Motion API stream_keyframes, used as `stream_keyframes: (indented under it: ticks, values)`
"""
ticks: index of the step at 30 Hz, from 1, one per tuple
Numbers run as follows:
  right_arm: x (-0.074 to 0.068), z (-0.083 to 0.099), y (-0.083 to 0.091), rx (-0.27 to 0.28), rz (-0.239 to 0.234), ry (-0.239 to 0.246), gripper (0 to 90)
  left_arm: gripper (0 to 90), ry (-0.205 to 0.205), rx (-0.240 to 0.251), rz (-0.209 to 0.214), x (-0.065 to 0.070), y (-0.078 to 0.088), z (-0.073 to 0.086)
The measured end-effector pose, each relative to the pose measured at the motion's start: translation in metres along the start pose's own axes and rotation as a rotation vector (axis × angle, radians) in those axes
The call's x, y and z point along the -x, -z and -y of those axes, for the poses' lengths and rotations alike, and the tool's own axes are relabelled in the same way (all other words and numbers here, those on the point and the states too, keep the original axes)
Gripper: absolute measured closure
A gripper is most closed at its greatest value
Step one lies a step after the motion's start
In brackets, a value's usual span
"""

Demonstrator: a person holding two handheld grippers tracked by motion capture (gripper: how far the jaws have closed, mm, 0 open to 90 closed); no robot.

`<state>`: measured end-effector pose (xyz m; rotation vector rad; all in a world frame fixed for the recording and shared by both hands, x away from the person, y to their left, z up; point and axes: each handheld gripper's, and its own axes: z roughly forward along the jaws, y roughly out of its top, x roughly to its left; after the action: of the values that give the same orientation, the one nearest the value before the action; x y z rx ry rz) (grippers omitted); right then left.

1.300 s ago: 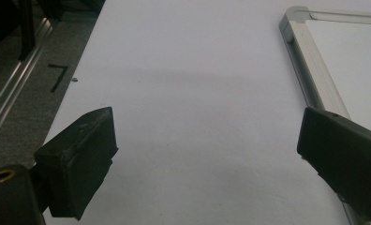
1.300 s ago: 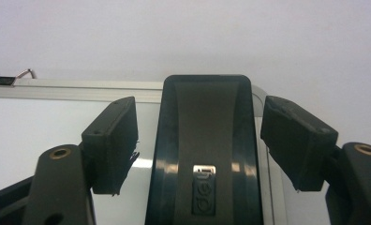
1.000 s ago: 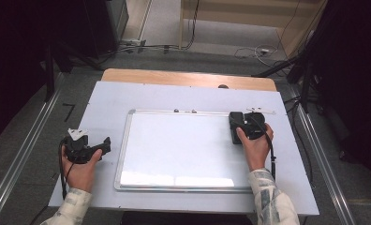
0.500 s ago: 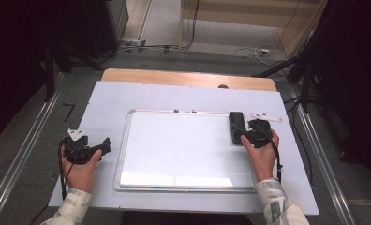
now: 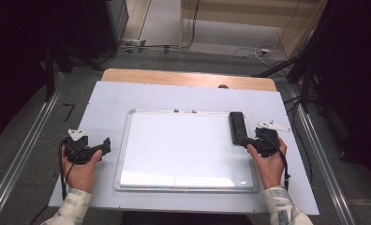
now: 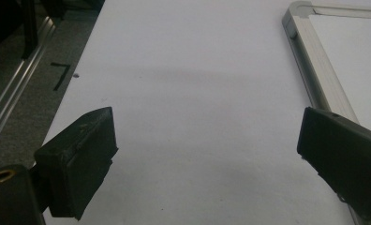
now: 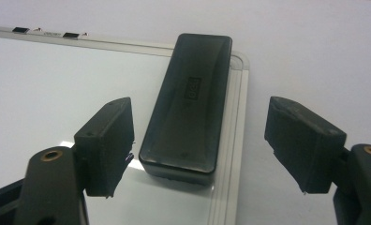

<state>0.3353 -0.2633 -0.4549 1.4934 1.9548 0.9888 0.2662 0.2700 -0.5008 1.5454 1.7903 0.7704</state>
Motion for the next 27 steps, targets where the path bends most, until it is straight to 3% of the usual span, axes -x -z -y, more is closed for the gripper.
stream_keyframes:
  ticks: [8, 20, 27]
  values:
    - [0.009, 0.008, 0.013, 0.021, -0.007, 0.0, 22.7, 5.2, 0.005, 0.0, -0.001, 0.0, 0.0, 0.0]
    - [0.021, 0.018, 0.02, -0.008, 0.001, 0.001, 21.8, 5.2, 0.003, -0.004, -0.005, -0.001, -0.001, 0.001]
    - [0.026, 0.021, 0.028, 0.007, 0.01, -0.002, 22.0, 5.2, 0.001, -0.004, -0.002, -0.001, 0.0, 0.0]
